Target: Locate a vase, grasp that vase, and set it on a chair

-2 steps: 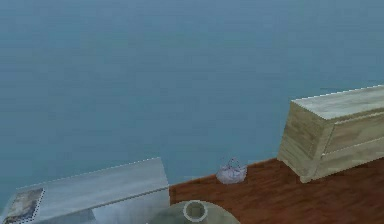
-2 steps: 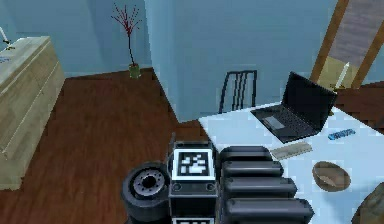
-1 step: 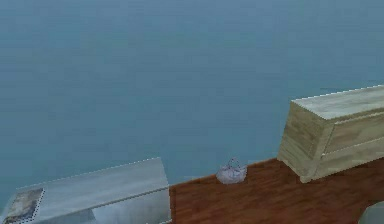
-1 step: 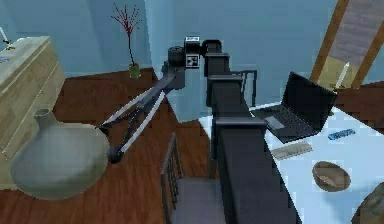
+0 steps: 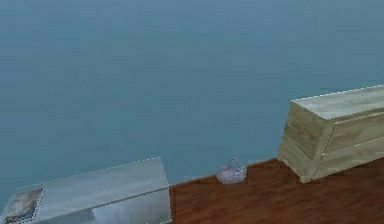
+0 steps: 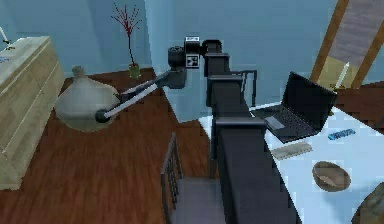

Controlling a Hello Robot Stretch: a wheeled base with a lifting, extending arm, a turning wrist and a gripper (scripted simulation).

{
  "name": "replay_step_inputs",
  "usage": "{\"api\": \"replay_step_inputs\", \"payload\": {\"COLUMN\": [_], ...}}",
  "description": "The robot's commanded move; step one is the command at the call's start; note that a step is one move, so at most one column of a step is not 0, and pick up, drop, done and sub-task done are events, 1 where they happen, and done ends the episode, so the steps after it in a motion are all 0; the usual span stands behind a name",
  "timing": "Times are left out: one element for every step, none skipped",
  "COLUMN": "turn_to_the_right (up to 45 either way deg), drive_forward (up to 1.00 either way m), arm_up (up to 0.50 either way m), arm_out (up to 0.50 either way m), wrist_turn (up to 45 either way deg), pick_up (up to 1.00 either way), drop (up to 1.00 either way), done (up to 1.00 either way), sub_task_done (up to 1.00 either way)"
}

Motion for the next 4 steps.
{"api": "replay_step_inputs", "payload": {"turn_to_the_right": [0.0,0.0,0.0,0.0], "drive_forward": [0.00,0.00,0.00,0.00], "arm_up": [0.00,0.00,0.00,-0.42], "arm_out": [0.00,0.00,0.00,0.00], "wrist_turn": [45.0,45.0,27.0,0.0], "pick_up": [0.00,0.00,0.00,0.00], "drop": [0.00,0.00,0.00,0.00], "done": [0.00,0.00,0.00,0.00], "sub_task_done": [0.00,0.00,0.00,0.00]}}
